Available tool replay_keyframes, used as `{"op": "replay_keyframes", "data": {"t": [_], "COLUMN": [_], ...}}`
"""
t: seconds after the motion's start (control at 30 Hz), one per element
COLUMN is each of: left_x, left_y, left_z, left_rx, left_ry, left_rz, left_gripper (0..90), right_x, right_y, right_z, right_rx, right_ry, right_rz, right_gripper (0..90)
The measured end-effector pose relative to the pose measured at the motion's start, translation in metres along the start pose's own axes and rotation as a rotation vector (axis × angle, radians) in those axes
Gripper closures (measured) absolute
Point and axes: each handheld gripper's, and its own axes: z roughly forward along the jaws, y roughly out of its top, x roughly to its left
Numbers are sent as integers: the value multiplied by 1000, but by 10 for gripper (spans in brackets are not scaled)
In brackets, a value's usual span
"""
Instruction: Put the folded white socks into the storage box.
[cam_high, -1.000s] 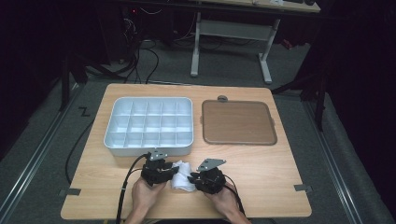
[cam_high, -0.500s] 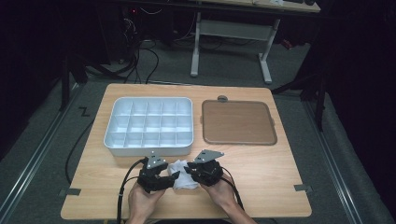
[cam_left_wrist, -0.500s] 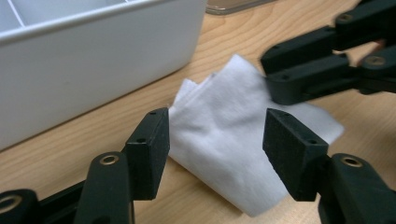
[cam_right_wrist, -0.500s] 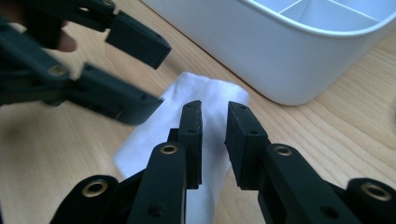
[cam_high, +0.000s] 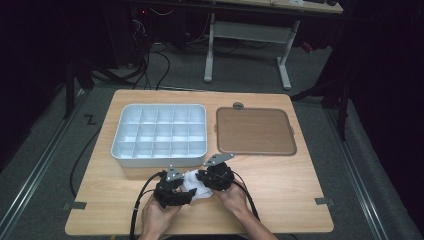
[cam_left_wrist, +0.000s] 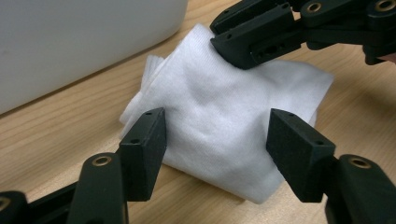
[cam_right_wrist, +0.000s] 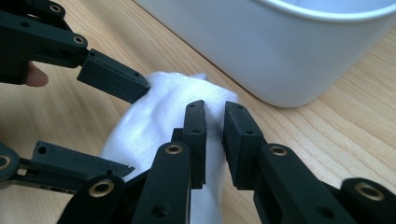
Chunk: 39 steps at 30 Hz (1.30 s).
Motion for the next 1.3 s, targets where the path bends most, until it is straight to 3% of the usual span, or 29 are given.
{"op": "replay_keyframes", "data": {"t": [0.2,0.8,0.97,1.3], "left_x": [2,17,21,34], "left_y": [-2,7,9,15], "left_z": [3,-3,-8,-17], "left_rx": [3,41,36,12], "left_ry": [10,-16,-11,4], "left_rz": [22,-39,-35,-87], "left_gripper": [364,368,363,366], "right_x": [-2,0,3,13], "right_y": [-2,-12,-13,-10], "right_z": [5,0,0,3], "right_rx": [12,17,18,18], "right_ry": [-3,2,15,40], "right_rz": [-6,12,16,4], "right_gripper": [825,813,806,803]}}
